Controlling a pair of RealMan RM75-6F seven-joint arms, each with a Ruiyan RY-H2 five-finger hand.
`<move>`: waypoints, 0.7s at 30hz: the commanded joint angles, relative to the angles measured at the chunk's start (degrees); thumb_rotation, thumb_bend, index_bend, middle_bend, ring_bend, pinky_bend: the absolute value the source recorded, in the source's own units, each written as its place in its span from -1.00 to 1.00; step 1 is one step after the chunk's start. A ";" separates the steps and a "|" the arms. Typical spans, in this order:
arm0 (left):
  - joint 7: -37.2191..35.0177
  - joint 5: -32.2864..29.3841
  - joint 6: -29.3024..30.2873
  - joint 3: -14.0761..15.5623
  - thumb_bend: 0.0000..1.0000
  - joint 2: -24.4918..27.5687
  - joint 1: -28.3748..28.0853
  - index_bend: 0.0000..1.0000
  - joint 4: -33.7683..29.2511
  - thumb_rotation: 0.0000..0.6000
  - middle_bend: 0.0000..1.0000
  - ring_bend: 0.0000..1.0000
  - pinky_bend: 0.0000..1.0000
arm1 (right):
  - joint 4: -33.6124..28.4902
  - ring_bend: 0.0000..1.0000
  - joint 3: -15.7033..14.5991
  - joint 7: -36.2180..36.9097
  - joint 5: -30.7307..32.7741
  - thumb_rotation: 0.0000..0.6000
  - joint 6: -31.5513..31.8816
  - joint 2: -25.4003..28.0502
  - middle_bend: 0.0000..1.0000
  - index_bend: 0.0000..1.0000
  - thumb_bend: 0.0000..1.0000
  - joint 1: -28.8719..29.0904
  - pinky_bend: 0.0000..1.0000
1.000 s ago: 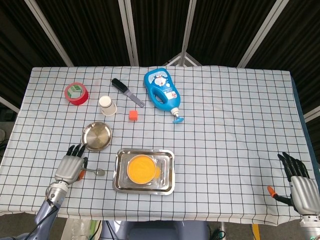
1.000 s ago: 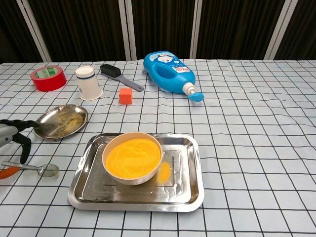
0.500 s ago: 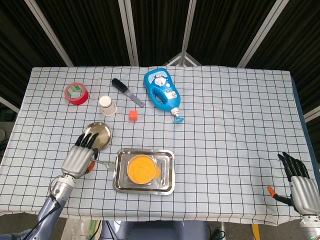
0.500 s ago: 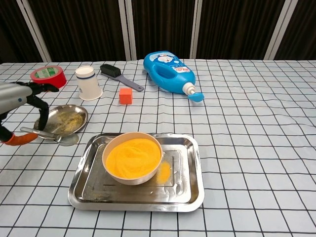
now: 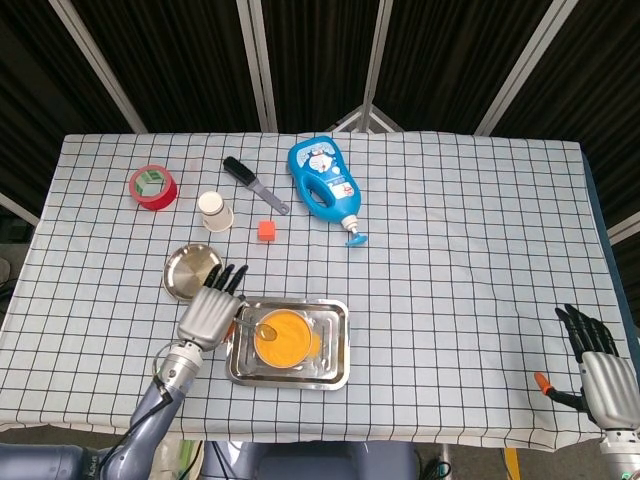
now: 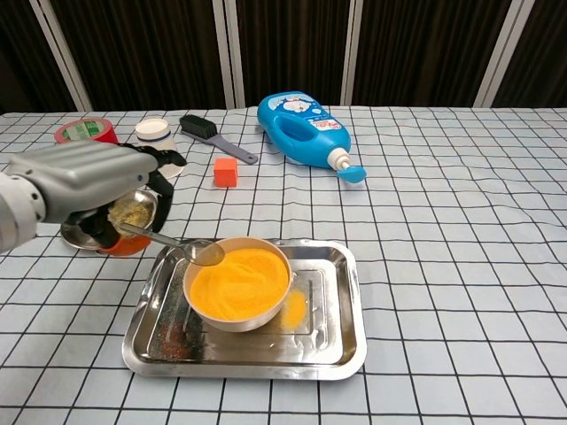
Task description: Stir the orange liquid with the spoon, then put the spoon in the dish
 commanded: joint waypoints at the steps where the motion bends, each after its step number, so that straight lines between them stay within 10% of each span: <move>1: 3.38 -3.01 1.62 -0.73 0.06 -3.45 -2.60 0.03 0.93 1.00 -0.99 -1.00 -0.97 | -0.03 -1.00 0.03 0.16 0.14 1.00 -0.17 0.04 -1.00 -1.00 -0.38 0.07 -1.00; 21: 4.45 -9.54 5.57 -1.79 -0.33 -5.00 -6.35 -0.33 -0.36 1.00 -1.00 -1.00 -0.97 | -0.19 -1.00 0.31 0.60 1.22 1.00 -1.42 0.28 -1.00 -1.00 -0.38 0.58 -1.00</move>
